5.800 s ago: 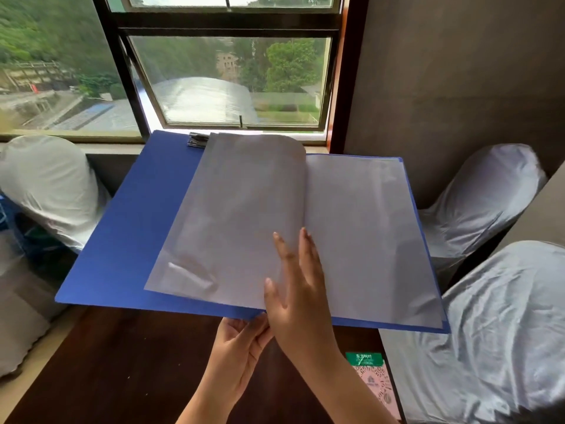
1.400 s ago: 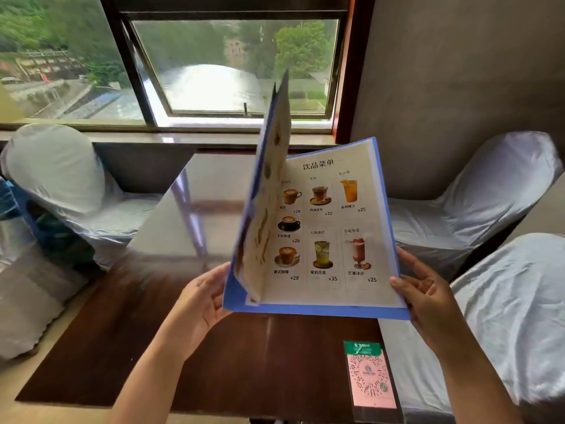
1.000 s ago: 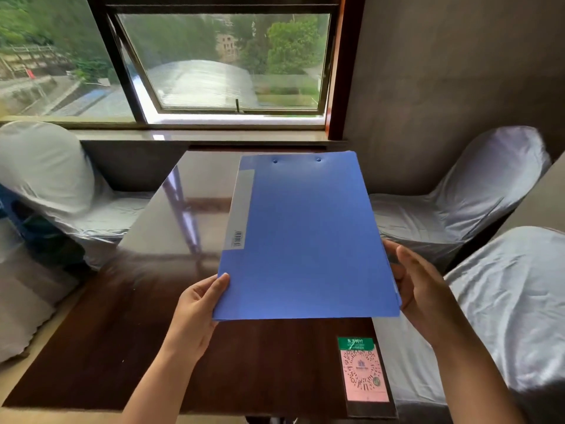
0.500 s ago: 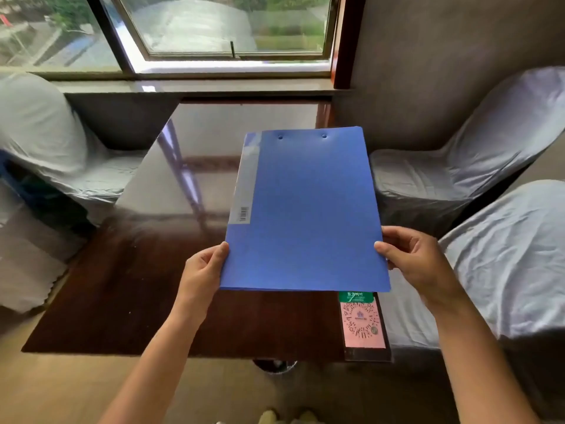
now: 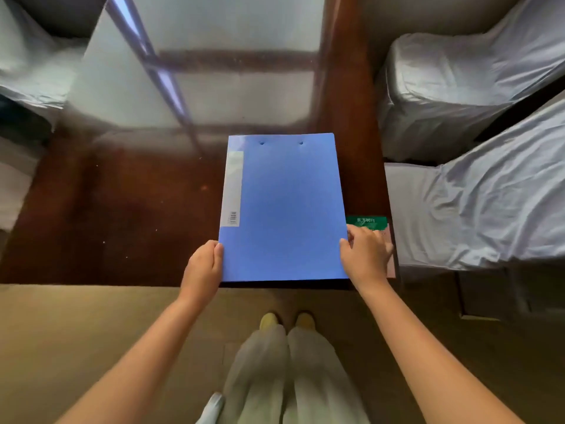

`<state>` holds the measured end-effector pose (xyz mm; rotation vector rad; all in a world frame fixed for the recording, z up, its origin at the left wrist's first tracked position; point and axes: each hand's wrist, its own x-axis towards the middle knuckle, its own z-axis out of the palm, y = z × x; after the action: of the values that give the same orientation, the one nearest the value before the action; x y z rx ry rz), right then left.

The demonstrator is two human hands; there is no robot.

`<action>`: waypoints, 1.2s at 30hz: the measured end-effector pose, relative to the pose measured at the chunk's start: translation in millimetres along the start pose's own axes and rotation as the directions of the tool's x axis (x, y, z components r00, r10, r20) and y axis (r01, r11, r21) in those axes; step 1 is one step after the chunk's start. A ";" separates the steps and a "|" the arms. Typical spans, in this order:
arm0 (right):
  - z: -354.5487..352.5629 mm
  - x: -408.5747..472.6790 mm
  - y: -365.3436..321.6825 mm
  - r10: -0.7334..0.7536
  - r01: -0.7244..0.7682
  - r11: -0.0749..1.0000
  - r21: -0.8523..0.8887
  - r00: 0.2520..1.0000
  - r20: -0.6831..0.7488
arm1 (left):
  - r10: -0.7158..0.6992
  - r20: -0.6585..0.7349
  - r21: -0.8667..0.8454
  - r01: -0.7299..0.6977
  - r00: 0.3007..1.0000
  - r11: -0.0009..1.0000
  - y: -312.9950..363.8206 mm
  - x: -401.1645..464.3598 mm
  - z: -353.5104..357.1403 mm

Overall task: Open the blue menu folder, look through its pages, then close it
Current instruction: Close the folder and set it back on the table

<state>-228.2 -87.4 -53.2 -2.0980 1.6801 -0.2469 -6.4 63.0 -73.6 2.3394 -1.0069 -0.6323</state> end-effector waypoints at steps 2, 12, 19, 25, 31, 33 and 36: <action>10.6 0.2 2.6 -0.005 0.004 0.997 -0.074 1.000 -0.003 | 0.006 0.007 0.047 -0.007 1.000 0.999 -5.0 3.0 4.0; 22.4 -6.2 13.8 -0.072 0.064 0.967 -0.245 0.997 -0.025 | 0.010 -0.066 0.183 0.003 0.998 0.983 -11.5 14.6 -2.8; 11.2 -32.0 20.1 -0.296 0.278 0.933 -0.229 0.954 -0.048 | 0.260 -0.097 0.130 -0.246 0.961 0.960 -5.7 -3.9 -3.9; 28.1 -59.3 19.3 -0.495 0.560 0.746 -0.359 0.828 0.263 | 0.439 0.307 0.398 -0.533 0.844 0.747 -2.3 -25.8 15.1; 30.9 -52.2 25.3 -0.508 0.582 0.721 -0.376 0.813 0.286 | 0.459 0.322 0.447 -0.561 0.828 0.697 -5.7 -20.1 15.5; 29.1 -49.7 26.8 -0.529 0.598 0.709 -0.374 0.802 0.278 | 0.467 0.324 0.451 -0.568 0.823 0.688 -6.2 -19.8 16.1; 25.4 -46.6 31.2 -0.567 0.618 0.698 -0.361 0.785 0.249 | 0.475 0.326 0.455 -0.576 0.818 0.679 -6.4 -19.2 16.7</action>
<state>-256.9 -42.1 -83.4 -2.8902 0.9791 0.0728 -24.8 76.9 -86.2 2.2522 -2.0833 -0.3511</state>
